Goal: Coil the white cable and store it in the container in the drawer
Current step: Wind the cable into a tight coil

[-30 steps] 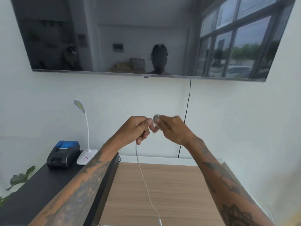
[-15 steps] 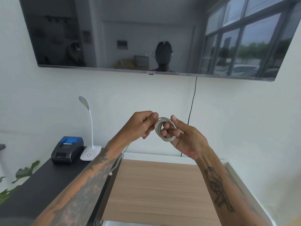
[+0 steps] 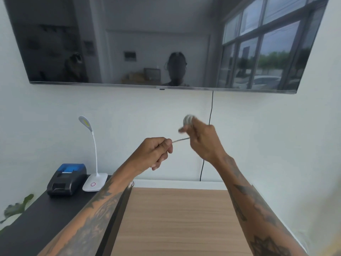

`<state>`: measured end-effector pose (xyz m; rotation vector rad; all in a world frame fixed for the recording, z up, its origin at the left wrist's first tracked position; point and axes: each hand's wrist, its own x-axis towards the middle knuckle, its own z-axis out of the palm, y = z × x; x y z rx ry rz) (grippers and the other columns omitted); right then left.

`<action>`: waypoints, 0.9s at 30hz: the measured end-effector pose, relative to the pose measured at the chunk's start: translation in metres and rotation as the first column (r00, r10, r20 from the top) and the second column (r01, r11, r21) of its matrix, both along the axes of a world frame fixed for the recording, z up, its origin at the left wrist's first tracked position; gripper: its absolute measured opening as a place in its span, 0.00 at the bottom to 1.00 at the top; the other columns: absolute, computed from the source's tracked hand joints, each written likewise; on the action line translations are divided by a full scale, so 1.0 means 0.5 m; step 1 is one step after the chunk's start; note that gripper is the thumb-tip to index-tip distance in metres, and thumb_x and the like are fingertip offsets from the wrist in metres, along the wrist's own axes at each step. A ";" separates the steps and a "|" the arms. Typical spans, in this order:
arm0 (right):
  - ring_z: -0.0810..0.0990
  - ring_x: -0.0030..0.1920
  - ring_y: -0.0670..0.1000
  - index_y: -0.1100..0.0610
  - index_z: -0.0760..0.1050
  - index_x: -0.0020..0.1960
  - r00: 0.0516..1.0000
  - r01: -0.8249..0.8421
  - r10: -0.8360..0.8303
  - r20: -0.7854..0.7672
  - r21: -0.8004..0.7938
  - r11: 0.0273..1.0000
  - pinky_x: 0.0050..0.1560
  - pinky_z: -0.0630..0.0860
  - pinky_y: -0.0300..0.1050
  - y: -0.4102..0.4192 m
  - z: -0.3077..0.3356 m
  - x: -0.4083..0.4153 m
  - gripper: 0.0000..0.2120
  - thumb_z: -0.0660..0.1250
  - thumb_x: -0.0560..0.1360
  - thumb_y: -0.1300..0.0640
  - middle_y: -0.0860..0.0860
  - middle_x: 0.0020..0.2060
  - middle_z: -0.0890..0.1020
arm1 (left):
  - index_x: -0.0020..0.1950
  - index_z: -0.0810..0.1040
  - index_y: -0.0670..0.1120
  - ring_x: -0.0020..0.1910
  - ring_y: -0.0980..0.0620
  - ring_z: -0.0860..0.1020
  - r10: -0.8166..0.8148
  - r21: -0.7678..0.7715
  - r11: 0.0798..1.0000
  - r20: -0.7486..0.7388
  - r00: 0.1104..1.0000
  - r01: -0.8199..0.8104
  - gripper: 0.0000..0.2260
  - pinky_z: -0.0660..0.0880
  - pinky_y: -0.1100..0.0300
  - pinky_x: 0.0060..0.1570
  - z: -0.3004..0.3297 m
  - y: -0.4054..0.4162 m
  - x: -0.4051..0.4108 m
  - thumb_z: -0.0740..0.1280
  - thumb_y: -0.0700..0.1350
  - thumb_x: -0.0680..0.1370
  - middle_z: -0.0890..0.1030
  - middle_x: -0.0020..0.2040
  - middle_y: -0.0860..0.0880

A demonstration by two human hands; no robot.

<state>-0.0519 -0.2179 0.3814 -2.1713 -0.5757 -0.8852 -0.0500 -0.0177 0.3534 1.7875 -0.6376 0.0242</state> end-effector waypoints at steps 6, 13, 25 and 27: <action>0.85 0.42 0.51 0.58 0.81 0.37 0.787 -0.320 0.316 -0.530 0.088 0.943 0.46 0.76 0.35 0.011 -0.060 -0.034 0.31 0.53 0.81 0.36 0.50 0.31 0.85 | 0.35 0.77 0.49 0.22 0.55 0.65 0.128 0.140 0.980 0.112 0.986 -0.143 0.18 0.65 0.62 0.25 0.023 0.031 0.023 0.61 0.49 0.84 0.70 0.24 0.56; 0.81 0.43 0.54 0.54 0.79 0.31 0.559 -0.464 0.710 -0.428 0.548 0.696 0.51 0.75 0.45 0.026 -0.050 -0.059 0.25 0.58 0.81 0.43 0.61 0.37 0.82 | 0.35 0.77 0.51 0.23 0.53 0.66 0.086 0.046 0.995 0.128 0.988 -0.092 0.18 0.67 0.63 0.25 0.011 0.026 0.020 0.61 0.51 0.84 0.71 0.25 0.55; 0.82 0.57 0.49 0.62 0.80 0.54 0.862 -0.223 0.466 -0.197 0.678 0.701 0.64 0.72 0.46 0.050 -0.006 -0.023 0.20 0.59 0.83 0.47 0.47 0.50 0.88 | 0.43 0.79 0.52 0.24 0.56 0.65 0.162 0.212 0.952 0.262 0.951 -0.220 0.12 0.63 0.66 0.27 -0.035 -0.009 -0.021 0.62 0.52 0.83 0.71 0.24 0.58; 0.83 0.54 0.45 0.61 0.78 0.47 0.921 -0.075 0.284 -0.268 0.593 0.802 0.57 0.72 0.42 0.060 -0.032 -0.015 0.21 0.58 0.83 0.45 0.44 0.46 0.89 | 0.47 0.79 0.54 0.27 0.55 0.69 0.142 0.402 0.859 0.409 0.902 -0.317 0.10 0.64 0.63 0.29 -0.040 -0.016 -0.039 0.61 0.55 0.82 0.73 0.26 0.58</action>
